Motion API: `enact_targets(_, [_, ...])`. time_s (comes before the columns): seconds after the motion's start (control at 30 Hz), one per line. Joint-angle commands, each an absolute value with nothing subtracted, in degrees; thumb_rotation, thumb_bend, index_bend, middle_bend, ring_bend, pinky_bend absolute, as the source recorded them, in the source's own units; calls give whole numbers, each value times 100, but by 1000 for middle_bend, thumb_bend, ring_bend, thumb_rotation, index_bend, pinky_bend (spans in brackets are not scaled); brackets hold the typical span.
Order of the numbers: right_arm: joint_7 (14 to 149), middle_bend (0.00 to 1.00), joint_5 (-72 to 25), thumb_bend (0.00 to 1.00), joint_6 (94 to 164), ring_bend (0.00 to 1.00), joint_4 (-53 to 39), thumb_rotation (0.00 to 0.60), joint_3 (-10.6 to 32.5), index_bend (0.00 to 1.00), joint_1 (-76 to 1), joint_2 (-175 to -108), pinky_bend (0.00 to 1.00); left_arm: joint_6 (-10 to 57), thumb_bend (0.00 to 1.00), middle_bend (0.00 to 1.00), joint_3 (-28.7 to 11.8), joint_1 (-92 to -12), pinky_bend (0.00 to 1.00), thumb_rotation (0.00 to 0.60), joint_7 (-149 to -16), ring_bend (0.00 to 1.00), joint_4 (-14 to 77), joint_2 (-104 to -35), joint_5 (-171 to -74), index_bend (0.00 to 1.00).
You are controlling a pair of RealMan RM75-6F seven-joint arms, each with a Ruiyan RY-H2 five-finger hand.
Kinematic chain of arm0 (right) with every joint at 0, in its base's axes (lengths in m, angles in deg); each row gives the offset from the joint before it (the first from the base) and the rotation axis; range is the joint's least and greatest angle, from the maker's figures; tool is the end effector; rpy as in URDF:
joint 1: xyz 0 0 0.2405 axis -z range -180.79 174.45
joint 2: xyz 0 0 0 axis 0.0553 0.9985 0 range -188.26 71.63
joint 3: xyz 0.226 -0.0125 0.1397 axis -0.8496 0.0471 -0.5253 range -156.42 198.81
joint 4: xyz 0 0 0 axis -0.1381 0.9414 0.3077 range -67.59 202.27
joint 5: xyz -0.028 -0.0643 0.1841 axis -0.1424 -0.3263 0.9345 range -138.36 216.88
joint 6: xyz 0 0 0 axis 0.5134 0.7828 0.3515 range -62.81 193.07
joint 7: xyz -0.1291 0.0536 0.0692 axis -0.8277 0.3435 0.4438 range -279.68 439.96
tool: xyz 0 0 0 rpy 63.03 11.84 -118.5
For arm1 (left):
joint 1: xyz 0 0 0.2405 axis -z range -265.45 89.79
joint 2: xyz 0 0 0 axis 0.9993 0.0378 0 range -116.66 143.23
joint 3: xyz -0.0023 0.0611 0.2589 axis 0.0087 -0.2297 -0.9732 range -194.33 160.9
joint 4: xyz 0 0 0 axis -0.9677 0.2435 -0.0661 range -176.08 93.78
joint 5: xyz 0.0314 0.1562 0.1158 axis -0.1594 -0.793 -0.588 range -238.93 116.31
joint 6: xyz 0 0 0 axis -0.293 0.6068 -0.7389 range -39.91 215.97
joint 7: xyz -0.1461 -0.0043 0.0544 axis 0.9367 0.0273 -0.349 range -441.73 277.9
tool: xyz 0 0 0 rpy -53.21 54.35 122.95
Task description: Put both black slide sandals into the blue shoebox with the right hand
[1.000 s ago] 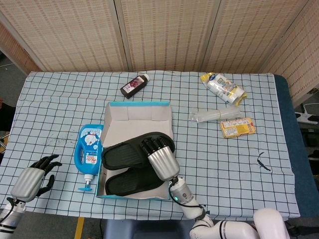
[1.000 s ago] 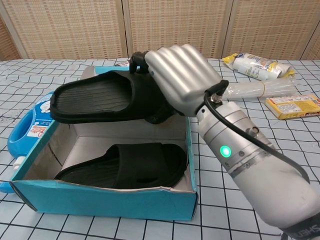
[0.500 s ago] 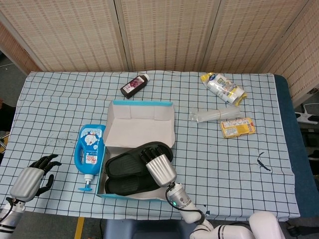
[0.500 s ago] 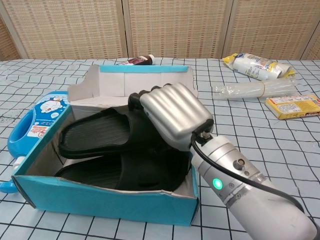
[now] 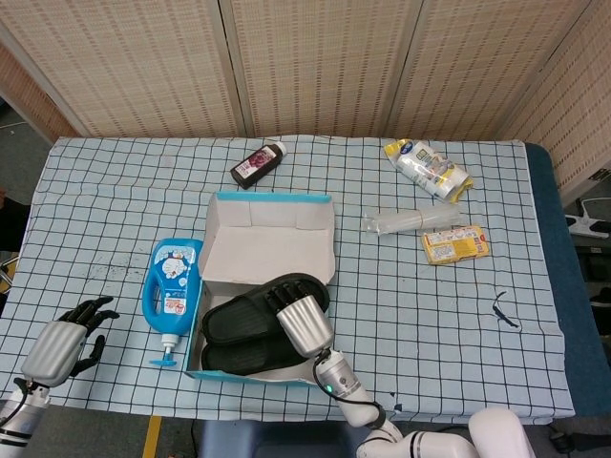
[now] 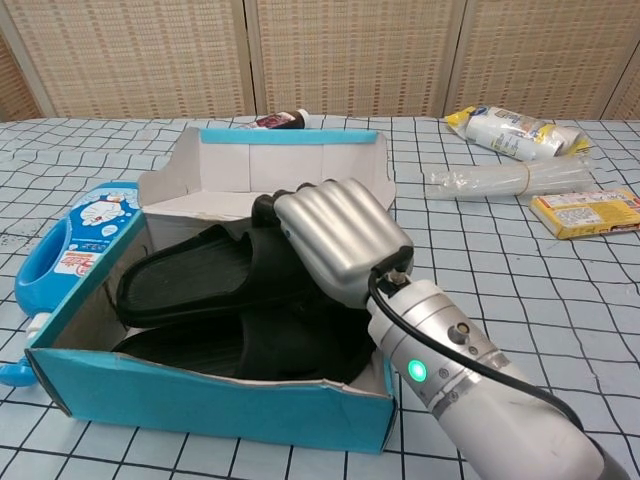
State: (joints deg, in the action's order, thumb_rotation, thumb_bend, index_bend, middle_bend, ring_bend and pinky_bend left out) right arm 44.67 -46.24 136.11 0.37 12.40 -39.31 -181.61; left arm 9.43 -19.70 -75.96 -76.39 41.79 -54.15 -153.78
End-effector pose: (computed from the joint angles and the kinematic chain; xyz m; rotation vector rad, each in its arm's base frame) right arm -0.0584 -0.2649 -0.1305 1.8593 -0.5917 1.1739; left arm -0.3188 0.2109 0.1343 -1.6665 -0.9235 -0.8797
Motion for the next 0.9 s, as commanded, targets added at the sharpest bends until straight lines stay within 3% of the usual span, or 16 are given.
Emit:
enact_targets(0.03, [4528,615,-4669,17,13570,465,109,600,1318,625,-3935,-18183,598,958,620,131,-1969,-7592,360,600,-7620,155,4183,-5412,-15365,289])
enact_targets(0.37, [4480,615,-4766,17,13411,465,358,600,1606,625,-3862,-18178,599,951,619,130,-1977,-7592,360,600,-7632,155,4187,-5407,-15385,289])
enact_targets(0.73, [4540,615,-4742,17,13370,465,475,600,1507,620,-3845,-18184,599,990,620,130,-1985,-7581,360,600,-7639,155,4194,-5412,-15376,289])
enact_targets(0.9, [4583,583,-4800,18,13504,423,152,600,1386,537,-3846,-17987,598,1022,620,131,-1989,-7573,360,600,-7656,155,4193,-5423,-15364,289])
